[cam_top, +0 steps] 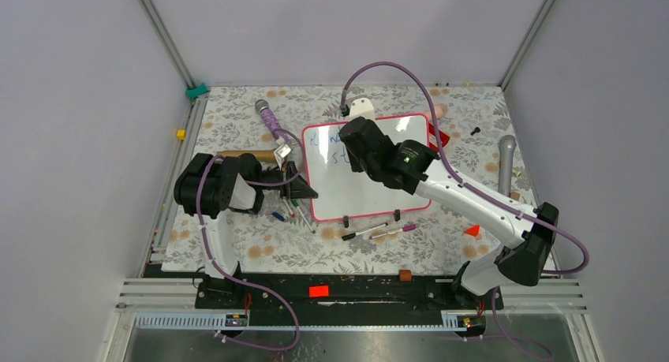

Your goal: Write a sentence on the whiteboard

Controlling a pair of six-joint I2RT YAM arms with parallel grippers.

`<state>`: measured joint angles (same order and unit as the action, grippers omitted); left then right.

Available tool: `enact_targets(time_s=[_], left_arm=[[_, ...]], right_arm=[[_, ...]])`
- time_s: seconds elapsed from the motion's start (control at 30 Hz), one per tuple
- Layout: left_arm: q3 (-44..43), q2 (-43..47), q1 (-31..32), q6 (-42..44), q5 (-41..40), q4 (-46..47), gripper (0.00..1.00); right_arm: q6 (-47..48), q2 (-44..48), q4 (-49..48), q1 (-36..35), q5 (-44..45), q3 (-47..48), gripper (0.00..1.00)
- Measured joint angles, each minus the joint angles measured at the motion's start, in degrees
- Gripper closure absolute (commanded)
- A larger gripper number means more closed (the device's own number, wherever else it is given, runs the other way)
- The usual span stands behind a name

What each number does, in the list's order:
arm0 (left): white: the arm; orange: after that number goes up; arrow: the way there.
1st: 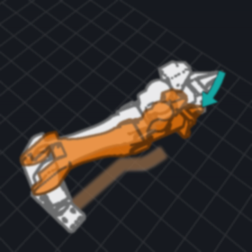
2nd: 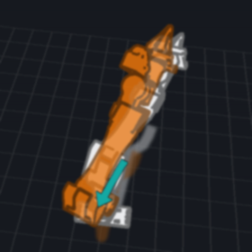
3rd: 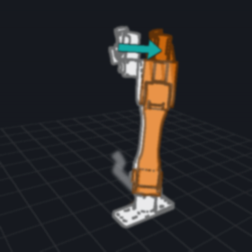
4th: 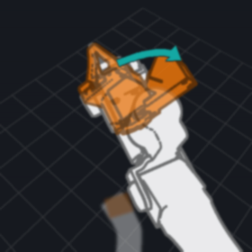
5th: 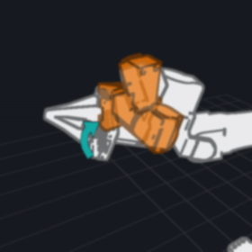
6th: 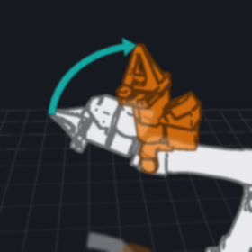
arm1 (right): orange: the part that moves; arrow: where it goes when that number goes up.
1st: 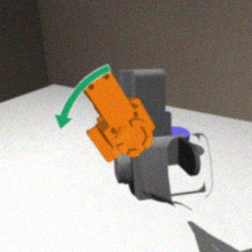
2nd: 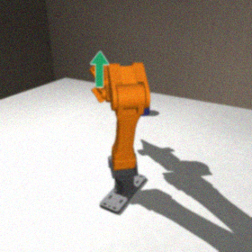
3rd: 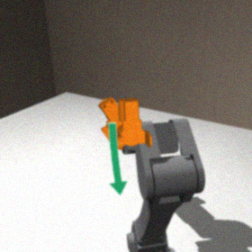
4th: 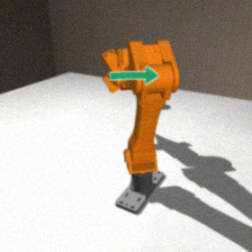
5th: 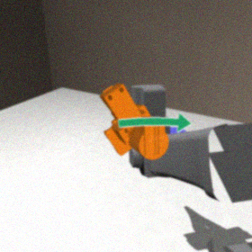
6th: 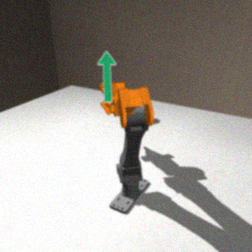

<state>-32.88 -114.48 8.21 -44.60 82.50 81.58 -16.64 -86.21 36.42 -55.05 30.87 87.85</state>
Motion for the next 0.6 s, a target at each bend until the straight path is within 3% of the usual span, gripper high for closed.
enact_targets(time_s=[0.6], left_arm=[[-0.3,0.0,-1.7,-0.4,0.0,-0.9,1.00]], right_arm=[[1.2,-0.1,-0.4,0.0,-1.6,-0.9,1.00]])
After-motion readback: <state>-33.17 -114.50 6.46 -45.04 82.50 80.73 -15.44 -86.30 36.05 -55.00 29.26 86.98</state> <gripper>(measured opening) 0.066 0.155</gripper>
